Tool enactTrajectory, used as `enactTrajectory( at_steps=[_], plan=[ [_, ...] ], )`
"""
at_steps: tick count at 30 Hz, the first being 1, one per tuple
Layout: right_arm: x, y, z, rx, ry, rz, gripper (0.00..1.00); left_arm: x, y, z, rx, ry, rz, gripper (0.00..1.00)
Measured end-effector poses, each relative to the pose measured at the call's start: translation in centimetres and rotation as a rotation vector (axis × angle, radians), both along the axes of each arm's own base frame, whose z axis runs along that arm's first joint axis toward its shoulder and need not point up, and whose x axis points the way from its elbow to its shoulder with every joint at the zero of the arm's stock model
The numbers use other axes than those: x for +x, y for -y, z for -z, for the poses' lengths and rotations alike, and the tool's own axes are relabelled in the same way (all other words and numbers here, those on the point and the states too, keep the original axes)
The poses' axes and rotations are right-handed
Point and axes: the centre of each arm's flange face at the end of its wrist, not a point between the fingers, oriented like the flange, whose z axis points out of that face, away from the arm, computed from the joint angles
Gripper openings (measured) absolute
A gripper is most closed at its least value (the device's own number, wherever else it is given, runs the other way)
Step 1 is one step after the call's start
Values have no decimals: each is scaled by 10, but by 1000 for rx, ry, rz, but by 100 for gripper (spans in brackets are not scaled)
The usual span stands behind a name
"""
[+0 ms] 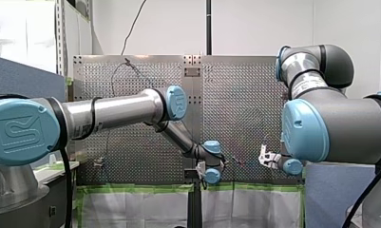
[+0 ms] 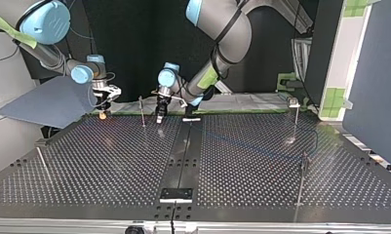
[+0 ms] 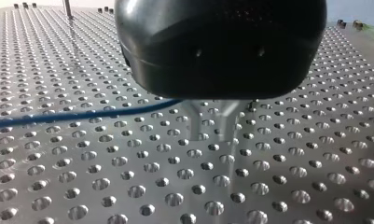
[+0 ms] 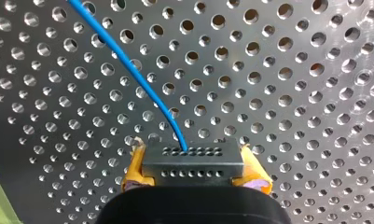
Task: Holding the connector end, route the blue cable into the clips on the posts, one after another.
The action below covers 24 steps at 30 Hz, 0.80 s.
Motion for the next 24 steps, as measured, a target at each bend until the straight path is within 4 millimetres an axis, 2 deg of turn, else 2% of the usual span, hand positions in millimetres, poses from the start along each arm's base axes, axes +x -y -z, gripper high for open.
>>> enactTrajectory(
  at_steps=[1,2,3,4,5,24],
  plan=[
    [0,0,0,0,0,0,0,0,0,0,2,-2,0,68],
    [0,0,0,0,-1,0,0,0,0,0,5,-5,-1,81],
    [0,0,0,2,-2,0,0,-1,-1,1,9,-10,-3,81],
    [0,0,0,3,-3,0,0,-1,-2,2,12,-14,-6,95],
    [0,0,1,5,-4,0,0,-1,-2,2,16,-19,-10,98],
    [-1,-2,2,19,-9,0,0,-33,1,14,228,-107,-52,100]
  ],
)
